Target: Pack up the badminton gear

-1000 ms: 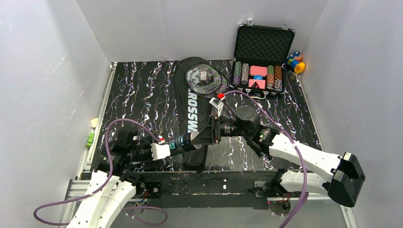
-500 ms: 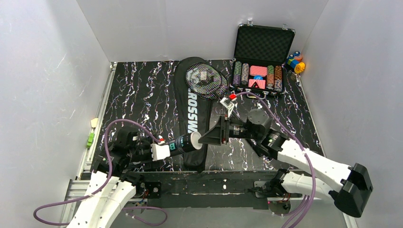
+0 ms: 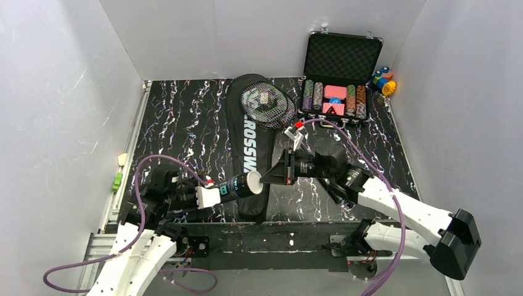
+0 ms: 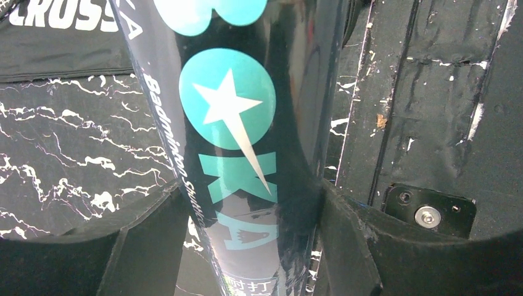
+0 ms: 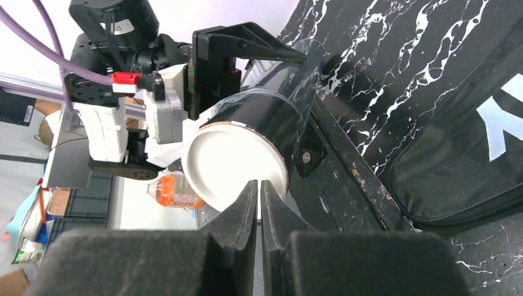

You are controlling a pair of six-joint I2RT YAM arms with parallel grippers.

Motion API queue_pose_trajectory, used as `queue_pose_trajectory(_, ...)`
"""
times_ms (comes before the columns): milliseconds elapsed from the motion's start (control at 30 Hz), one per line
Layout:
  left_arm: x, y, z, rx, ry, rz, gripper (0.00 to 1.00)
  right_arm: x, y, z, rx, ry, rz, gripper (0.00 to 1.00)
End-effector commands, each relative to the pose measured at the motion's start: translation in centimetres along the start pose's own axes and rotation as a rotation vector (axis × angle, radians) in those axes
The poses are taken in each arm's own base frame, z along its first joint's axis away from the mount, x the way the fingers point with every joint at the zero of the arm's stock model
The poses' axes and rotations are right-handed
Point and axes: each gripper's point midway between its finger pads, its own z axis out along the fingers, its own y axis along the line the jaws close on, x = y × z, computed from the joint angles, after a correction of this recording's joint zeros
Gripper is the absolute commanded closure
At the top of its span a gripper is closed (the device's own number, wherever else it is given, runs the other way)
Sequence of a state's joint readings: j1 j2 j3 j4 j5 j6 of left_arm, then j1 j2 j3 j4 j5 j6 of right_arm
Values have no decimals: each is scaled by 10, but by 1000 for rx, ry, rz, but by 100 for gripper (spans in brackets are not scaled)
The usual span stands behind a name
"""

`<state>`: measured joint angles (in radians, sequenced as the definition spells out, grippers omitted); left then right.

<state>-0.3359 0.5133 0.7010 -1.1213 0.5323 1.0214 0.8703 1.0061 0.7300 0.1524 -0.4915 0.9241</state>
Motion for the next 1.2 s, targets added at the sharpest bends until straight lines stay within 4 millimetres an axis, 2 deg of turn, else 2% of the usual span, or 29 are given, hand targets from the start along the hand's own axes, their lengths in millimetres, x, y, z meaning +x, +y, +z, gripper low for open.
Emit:
queue_pose_trajectory(0, -20, 11, -8, -36, -62, 47, 88, -13, 19, 4, -19, -20, -55, 89)
queue_pose_trajectory(333, -22, 12, -6, -27, -67, 48, 88, -14, 19, 18, 4, -11, -61, 93)
queue_pose_trajectory(800, -34, 16, -10, -36, -109, 57, 89, 10, 17, 46, 14, 81, -46, 95)
queue_pose_trajectory(967, -40, 18, -13, -41, -130, 57, 91, 10, 9, 44, 57, 73, -50, 97)
queue_pose_trajectory(1167, -44, 13, -16, -33, -145, 71, 98, -4, -7, 33, 131, 7, -59, 96)
